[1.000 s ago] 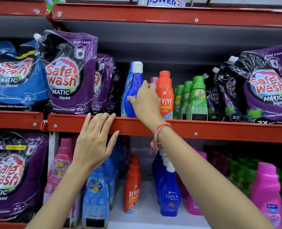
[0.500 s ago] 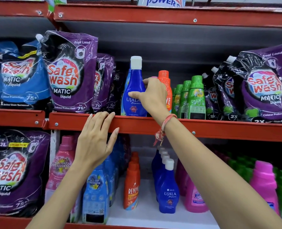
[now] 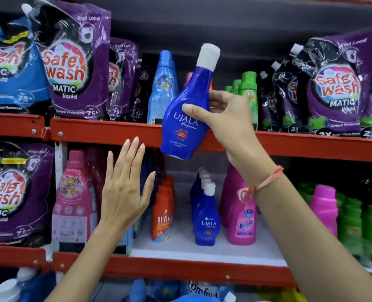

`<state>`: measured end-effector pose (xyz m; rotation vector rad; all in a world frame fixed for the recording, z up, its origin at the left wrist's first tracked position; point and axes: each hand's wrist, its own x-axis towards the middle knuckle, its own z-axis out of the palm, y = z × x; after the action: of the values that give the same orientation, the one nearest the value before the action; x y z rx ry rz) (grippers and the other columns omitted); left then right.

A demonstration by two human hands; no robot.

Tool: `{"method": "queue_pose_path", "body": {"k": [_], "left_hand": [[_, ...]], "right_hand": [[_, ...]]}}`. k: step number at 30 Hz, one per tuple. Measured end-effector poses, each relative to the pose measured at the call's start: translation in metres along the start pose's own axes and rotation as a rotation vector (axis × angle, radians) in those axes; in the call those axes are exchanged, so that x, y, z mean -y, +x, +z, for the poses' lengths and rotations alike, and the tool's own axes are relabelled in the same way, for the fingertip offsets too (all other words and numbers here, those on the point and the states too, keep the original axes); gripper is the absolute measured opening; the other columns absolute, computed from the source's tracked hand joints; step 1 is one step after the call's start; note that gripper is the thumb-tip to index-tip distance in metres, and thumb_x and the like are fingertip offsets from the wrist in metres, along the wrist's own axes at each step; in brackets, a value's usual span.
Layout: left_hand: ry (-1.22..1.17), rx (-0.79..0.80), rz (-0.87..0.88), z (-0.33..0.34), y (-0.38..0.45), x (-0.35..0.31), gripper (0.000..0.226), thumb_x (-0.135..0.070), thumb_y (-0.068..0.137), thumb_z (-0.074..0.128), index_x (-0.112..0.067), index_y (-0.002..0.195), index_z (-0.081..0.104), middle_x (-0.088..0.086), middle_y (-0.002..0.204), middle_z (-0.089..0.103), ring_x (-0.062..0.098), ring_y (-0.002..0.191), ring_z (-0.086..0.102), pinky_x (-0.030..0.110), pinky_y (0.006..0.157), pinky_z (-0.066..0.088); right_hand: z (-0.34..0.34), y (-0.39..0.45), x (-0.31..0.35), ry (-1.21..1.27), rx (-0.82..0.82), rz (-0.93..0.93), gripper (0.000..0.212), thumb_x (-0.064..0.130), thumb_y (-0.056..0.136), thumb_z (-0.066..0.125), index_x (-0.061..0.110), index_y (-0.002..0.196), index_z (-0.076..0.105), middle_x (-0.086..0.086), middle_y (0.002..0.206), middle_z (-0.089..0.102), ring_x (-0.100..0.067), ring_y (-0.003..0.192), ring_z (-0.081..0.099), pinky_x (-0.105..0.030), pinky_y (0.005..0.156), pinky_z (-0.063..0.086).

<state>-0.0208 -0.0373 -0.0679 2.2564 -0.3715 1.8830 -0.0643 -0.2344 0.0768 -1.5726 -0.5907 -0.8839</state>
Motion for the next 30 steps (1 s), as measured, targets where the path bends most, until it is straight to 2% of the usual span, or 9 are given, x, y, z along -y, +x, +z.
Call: {"method": "queue_pose_path", "body": {"k": [5,10,14,17,22,26,30], "left_hand": [[-0.012,0.084,-0.023,0.012,-0.045,-0.013,0.059,-0.036,0.098,0.039,-0.004,0.148,0.033,0.013,0.158,0.031,0.025,0.149,0.021,0.054,0.121,0.014],[-0.012,0.195,-0.04,0.027,-0.084,-0.019,0.06,-0.035,0.098,0.041,-0.006,0.149,0.031,0.01,0.159,0.028,0.023,0.149,0.019,0.05,0.122,0.011],[-0.002,0.307,-0.041,0.036,-0.108,-0.023,0.061,-0.037,0.097,0.037,-0.007,0.15,0.029,0.009,0.16,0.027,0.021,0.15,0.018,0.051,0.122,0.013],[0.008,0.382,-0.059,0.045,-0.123,-0.023,0.062,-0.04,0.098,0.036,-0.007,0.15,0.03,0.008,0.16,0.027,0.021,0.149,0.02,0.052,0.121,0.015],[-0.002,0.455,-0.083,0.058,-0.142,-0.023,0.064,-0.043,0.099,0.03,-0.007,0.151,0.025,0.007,0.161,0.024,0.019,0.15,0.017,0.051,0.121,0.015],[0.013,0.503,-0.124,0.065,-0.157,-0.021,0.068,-0.049,0.099,0.021,-0.007,0.153,0.021,0.007,0.162,0.02,0.018,0.15,0.015,0.05,0.121,0.013],[-0.002,0.503,-0.165,0.068,-0.164,-0.019,0.069,-0.051,0.099,0.019,-0.007,0.152,0.021,0.007,0.162,0.02,0.018,0.15,0.014,0.052,0.121,0.014]], "right_hand": [[-0.02,-0.048,-0.036,-0.004,0.071,0.095,0.06,0.031,0.059,0.089,0.011,0.111,0.068,-0.002,0.103,0.076,-0.016,0.094,0.073,-0.042,0.089,0.058],[-0.031,-0.086,-0.077,-0.09,0.073,0.187,0.056,0.025,0.06,0.09,0.011,0.11,0.068,0.001,0.101,0.076,-0.011,0.089,0.072,-0.024,0.08,0.056],[-0.033,-0.107,-0.116,-0.224,0.063,0.258,0.055,0.025,0.06,0.09,0.012,0.107,0.065,0.001,0.1,0.073,-0.014,0.088,0.068,-0.025,0.079,0.053],[-0.033,-0.118,-0.145,-0.304,0.052,0.319,0.054,0.023,0.062,0.089,0.011,0.108,0.064,-0.001,0.102,0.072,-0.015,0.088,0.066,-0.021,0.074,0.051],[-0.032,-0.126,-0.183,-0.396,0.04,0.397,0.057,0.027,0.062,0.089,0.012,0.109,0.061,-0.004,0.106,0.071,-0.019,0.095,0.066,-0.035,0.083,0.056],[-0.031,-0.131,-0.195,-0.436,0.04,0.426,0.057,0.029,0.062,0.089,0.011,0.109,0.061,-0.004,0.104,0.071,-0.02,0.095,0.066,-0.025,0.076,0.051],[-0.03,-0.135,-0.202,-0.467,0.043,0.43,0.058,0.032,0.061,0.089,0.012,0.108,0.062,-0.004,0.103,0.072,-0.019,0.093,0.066,-0.031,0.079,0.056]]}}
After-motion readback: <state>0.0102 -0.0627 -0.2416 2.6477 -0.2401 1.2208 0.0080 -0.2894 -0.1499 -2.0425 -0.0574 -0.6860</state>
